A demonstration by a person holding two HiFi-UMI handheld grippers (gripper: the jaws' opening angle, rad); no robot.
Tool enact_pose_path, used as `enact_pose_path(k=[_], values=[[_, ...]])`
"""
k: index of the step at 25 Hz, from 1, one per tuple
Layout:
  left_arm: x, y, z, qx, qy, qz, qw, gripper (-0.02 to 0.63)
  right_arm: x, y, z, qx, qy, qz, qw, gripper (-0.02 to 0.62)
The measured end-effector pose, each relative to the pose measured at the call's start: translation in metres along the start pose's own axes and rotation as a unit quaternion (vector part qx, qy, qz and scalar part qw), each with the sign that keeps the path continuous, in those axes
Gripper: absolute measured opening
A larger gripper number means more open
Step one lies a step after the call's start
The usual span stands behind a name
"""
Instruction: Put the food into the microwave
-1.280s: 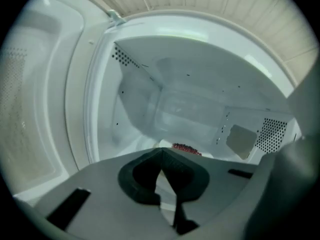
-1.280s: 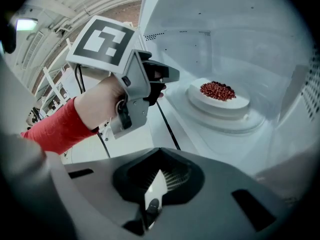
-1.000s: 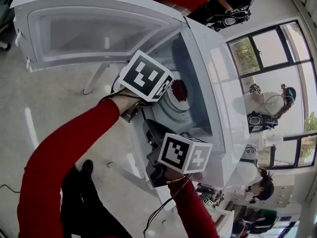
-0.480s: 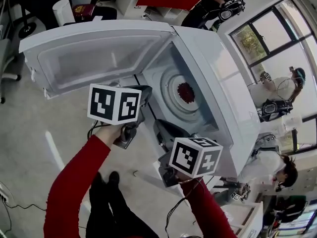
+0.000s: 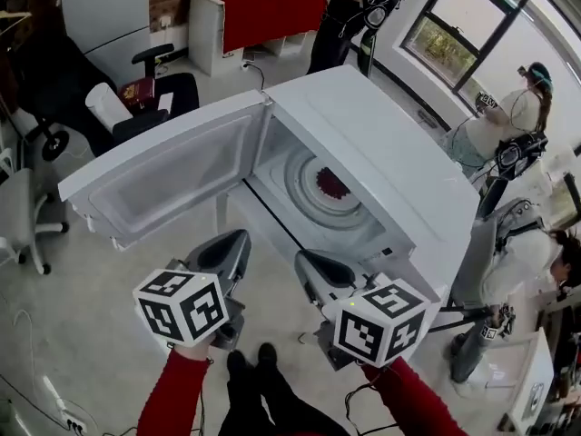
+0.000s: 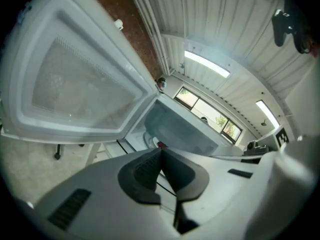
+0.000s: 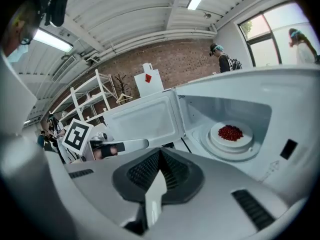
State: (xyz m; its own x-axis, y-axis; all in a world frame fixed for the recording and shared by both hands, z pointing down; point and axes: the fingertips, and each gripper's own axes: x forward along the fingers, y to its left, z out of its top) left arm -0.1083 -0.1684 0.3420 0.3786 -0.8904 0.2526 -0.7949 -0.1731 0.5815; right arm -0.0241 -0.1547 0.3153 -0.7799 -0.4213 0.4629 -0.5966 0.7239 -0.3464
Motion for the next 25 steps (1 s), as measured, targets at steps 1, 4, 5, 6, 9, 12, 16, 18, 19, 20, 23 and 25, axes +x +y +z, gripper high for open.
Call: enact_pose_path(k=[1, 4, 5, 6, 9, 12, 16, 18, 19, 20, 23, 25], values=[[-0.01, -0.008, 0.0, 0.012, 0.001, -0.004, 0.9999, 0.008, -0.01, 0.007, 0.001, 0.002, -0.012, 0.006, 1.0, 0.014], [-0.039, -0.031, -0.003, 0.044, 0.003, -0.009, 0.999, 0.008, -0.041, 0.027, 0.001, 0.012, -0.04, 0.029, 0.999, 0.012], [-0.047, -0.037, -0.004, 0.057, 0.002, -0.007, 0.9983, 0.008, -0.051, 0.031, 0.0, 0.015, -0.048, 0.034, 0.998, 0.012], [-0.055, -0.043, -0.005, 0.071, 0.0, -0.004, 0.9975, 0.008, -0.059, 0.034, -0.001, 0.018, -0.057, 0.038, 0.997, 0.012], [-0.075, -0.058, -0.009, 0.111, -0.002, 0.009, 0.9938, 0.008, -0.078, 0.036, -0.005, 0.027, -0.085, 0.04, 0.995, 0.012], [-0.087, -0.071, -0.017, 0.13, 0.006, 0.012, 0.9914, 0.008, -0.093, 0.036, -0.008, 0.044, -0.116, 0.042, 0.991, 0.012], [-0.094, -0.083, -0.024, 0.13, 0.011, 0.007, 0.9915, 0.009, -0.109, 0.036, -0.011, 0.056, -0.146, 0.047, 0.987, 0.012], [-0.098, -0.086, -0.024, 0.137, 0.008, 0.008, 0.9906, 0.008, -0.113, 0.037, -0.013, 0.052, -0.157, 0.048, 0.985, 0.012], [-0.1, -0.087, -0.023, 0.144, 0.006, 0.008, 0.9896, 0.008, -0.115, 0.036, -0.014, 0.048, -0.162, 0.048, 0.985, 0.012], [-0.101, -0.088, -0.022, 0.151, 0.003, 0.009, 0.9885, 0.008, -0.117, 0.036, -0.014, 0.045, -0.167, 0.047, 0.984, 0.012], [-0.106, -0.093, -0.019, 0.16, -0.005, 0.009, 0.987, 0.008, -0.127, 0.033, -0.012, 0.05, -0.186, 0.046, 0.98, 0.012], [-0.111, -0.098, -0.016, 0.164, -0.01, 0.011, 0.9864, 0.008, -0.134, 0.032, -0.011, 0.052, -0.196, 0.045, 0.978, 0.012]])
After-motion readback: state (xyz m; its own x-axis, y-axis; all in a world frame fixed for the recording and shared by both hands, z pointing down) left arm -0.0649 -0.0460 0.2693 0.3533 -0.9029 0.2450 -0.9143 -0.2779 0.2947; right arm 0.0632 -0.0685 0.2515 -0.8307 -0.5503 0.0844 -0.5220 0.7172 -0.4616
